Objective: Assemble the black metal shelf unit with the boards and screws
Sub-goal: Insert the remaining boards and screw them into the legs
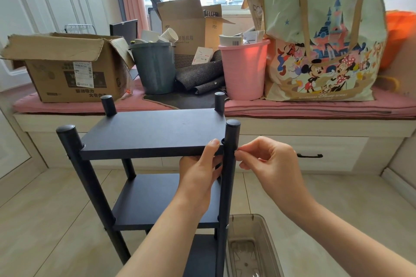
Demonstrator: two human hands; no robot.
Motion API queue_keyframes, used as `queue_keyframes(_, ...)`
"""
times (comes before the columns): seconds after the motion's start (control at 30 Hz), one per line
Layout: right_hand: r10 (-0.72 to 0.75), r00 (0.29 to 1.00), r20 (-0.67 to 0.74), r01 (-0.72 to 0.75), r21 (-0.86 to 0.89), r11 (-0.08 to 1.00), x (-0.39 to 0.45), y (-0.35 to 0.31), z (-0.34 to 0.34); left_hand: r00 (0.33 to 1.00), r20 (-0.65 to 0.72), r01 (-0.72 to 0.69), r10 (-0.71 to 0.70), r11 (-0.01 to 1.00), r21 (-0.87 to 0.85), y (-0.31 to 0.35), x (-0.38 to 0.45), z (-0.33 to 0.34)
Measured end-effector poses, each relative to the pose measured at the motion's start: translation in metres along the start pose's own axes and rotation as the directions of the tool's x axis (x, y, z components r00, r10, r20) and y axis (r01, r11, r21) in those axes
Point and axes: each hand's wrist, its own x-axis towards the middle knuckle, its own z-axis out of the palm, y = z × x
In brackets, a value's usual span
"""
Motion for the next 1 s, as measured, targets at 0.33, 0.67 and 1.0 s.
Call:
queue_keyframes(0.33, 0.036, 0.999, -0.007, -0.036, 0.031, 0.999, 0.001, 0.000, 0.000, 1.000, 0.008, 0.017, -0.017, 1.000, -0.004, 0.001, 0.001, 0.002)
queue_keyframes(0.67, -0.001, 1.000, -0.008, 0.001, -0.056, 0.998, 0.001, 0.005, 0.003, 0.999, -0.026, 0.023, -0.023, 1.000, -0.008, -0.001, 0.001, 0.004)
queue_keyframes(1.0, -0.070, 0.996, 0.062, 0.075, -0.078, 0.994, 0.004, 0.010, 0.000, 0.993, -0.092, 0.072, -0.074, 0.997, -0.025, 0.002, 0.002, 0.012)
